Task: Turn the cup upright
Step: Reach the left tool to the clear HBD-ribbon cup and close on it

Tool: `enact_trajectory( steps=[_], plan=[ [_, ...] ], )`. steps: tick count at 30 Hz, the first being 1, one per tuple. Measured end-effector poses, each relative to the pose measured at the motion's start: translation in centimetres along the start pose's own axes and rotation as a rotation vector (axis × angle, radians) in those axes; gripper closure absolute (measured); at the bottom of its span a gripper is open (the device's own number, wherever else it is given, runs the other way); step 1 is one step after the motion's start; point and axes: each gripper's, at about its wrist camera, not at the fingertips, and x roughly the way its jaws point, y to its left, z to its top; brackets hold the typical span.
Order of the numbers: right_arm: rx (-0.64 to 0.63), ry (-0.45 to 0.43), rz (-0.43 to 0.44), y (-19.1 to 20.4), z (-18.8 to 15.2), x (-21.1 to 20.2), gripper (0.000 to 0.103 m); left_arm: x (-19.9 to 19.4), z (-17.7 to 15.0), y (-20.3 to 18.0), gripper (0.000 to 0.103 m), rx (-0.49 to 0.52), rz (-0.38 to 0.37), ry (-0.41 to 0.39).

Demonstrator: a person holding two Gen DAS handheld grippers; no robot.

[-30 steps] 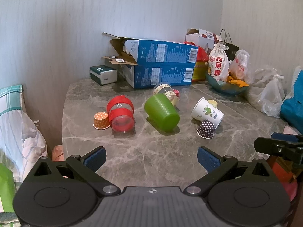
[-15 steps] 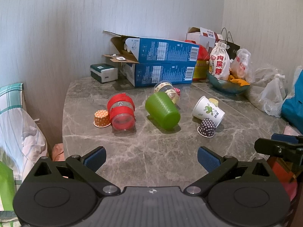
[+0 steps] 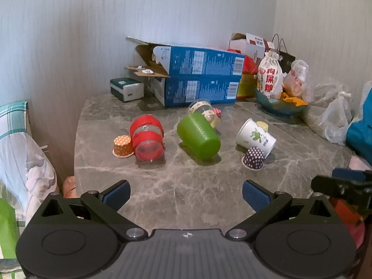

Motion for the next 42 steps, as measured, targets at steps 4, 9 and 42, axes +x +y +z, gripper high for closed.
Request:
enact_trajectory(
  steps=[4, 9, 42],
  plan=[
    [-0.012, 0.011, 0.004, -0.6, 0.0, 0.2, 0.001, 0.2, 2.0, -0.6, 0.000, -0.013, -0.010, -0.052],
    [-0.016, -0.001, 0.001, -2.1, 0.1, -0.2, 0.001, 4.6, 6.9, -2.9, 0.000, 0.063, 0.032, 0.000],
    [0.120, -0.002, 0.124, -14.4, 3.2, 1.3, 0.001, 35.6, 17.7, -7.5, 0.023, -0.185, 0.243, 0.659]
  ],
)
